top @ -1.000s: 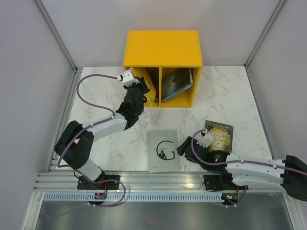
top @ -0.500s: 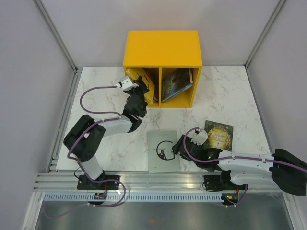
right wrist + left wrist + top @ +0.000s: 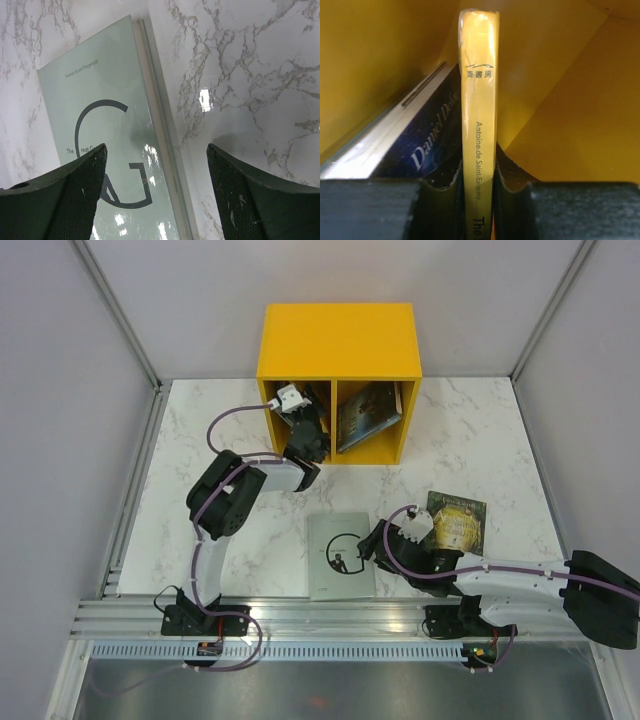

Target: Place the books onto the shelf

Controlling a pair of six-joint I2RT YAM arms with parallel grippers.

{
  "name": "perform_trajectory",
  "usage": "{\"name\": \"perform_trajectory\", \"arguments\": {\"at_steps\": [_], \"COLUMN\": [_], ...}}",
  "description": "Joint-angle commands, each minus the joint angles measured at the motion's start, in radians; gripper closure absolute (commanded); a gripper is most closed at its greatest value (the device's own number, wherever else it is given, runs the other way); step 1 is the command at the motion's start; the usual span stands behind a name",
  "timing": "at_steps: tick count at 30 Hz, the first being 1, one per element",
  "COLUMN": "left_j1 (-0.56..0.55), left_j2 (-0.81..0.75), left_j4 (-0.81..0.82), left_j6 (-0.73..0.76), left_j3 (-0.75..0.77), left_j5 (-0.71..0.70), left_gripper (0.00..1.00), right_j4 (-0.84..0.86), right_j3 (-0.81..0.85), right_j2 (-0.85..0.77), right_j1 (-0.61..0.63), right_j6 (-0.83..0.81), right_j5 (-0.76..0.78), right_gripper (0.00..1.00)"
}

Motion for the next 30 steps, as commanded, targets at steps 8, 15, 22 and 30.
{"name": "perform_trajectory", "arguments": {"at_steps": [8, 15, 22, 30], "left_j1": [0.014, 0.004, 0.008, 0.021], "left_j2": [-0.028, -0.200, -0.498, -0.771], "left_j4": [0.400, 0.308, -0.325, -0.686], "left_j6": [-0.007, -0.061, -0.248, -0.233], "left_j3": [-0.140, -0.373, -0.426, -0.473], "left_j5": [-0.047, 0.025, 0.194, 0.354], "left_gripper": [0.34, 0.07, 0.00, 0.00], "right_j4": [0.081, 0.083, 0.080, 0.069], "right_j3": [-0.040, -0.073, -0.093, -0.098], "right_j2": [0.024, -0.028, -0.054, -0.078], "right_j1": [-0.015, -0.013, -0.015, -0.015], "right_j6": [-0.011, 0.002, 0.017, 0.020], "right_j5": [-0.040, -0.038, -0.040, -0.049], "right_gripper": [0.16, 0.16, 0.16, 0.17]}}
